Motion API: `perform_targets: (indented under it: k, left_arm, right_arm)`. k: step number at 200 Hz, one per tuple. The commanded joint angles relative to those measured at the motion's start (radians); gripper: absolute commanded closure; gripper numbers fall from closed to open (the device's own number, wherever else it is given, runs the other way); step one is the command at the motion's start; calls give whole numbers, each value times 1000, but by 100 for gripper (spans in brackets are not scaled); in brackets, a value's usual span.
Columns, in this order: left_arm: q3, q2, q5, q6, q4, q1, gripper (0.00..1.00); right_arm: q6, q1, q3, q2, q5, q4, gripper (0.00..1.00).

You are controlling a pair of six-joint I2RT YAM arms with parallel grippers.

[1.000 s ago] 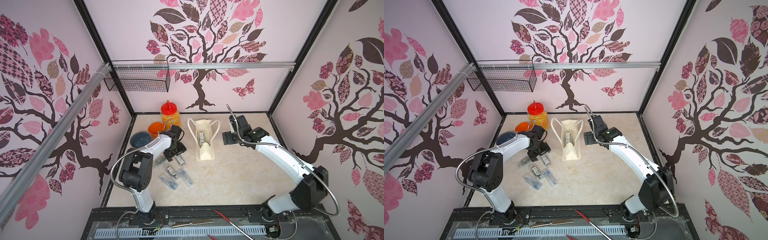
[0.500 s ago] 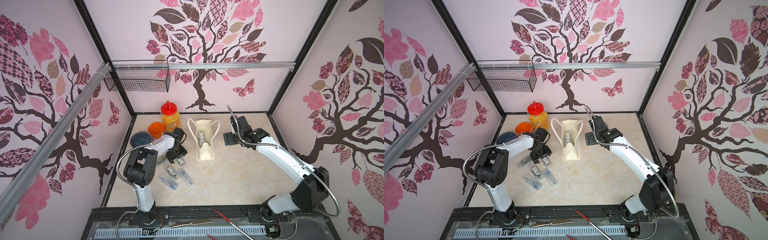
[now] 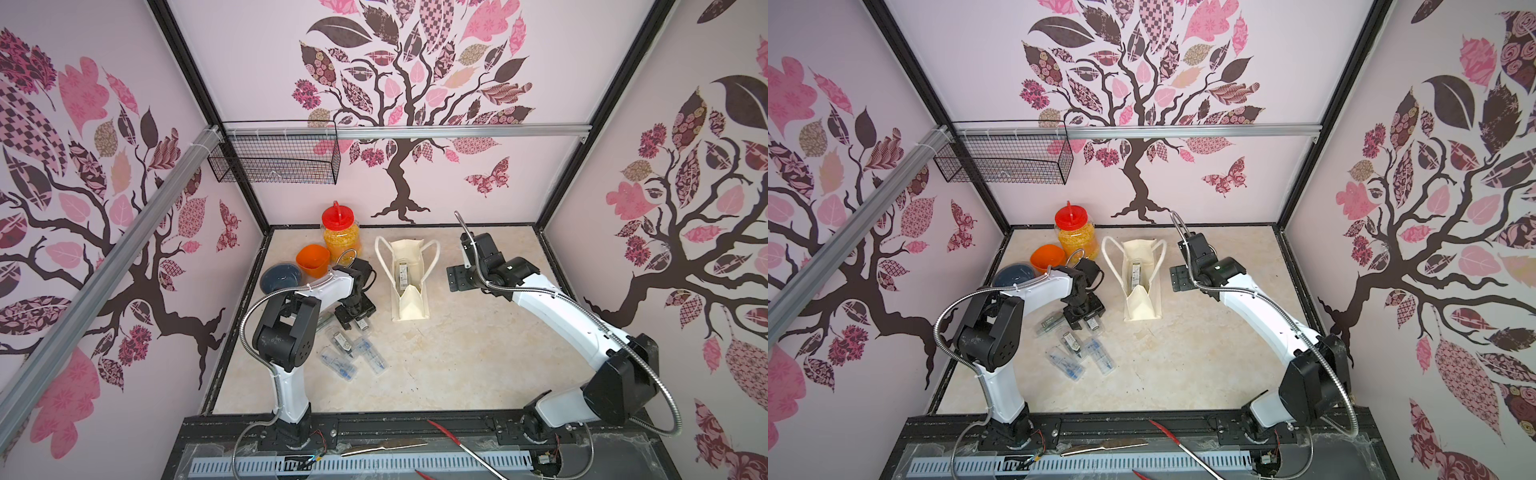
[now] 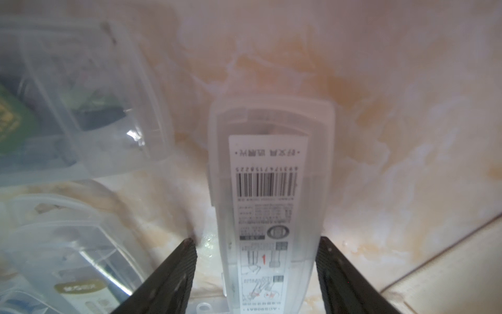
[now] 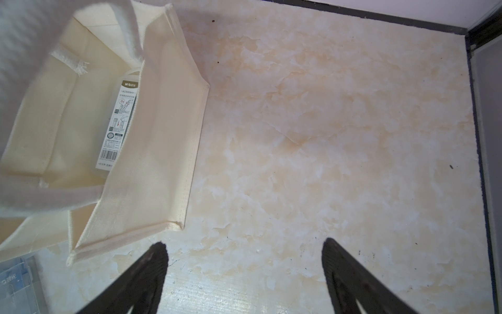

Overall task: Put the compass set into the canvas bag
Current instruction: Pick up the compass set at the center of the board.

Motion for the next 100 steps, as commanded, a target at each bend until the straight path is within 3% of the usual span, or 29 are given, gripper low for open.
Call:
perform_targets:
  k: [1,100]
  left_arm:
    - [2,6,-23,-19,-10,-4,28]
    - [-2,7,-27,-18,-4,-9,37]
  right_arm:
    - [-2,-3,-5,-47,-7,9,9]
    - [3,-2,-18,-44,-17,17,8]
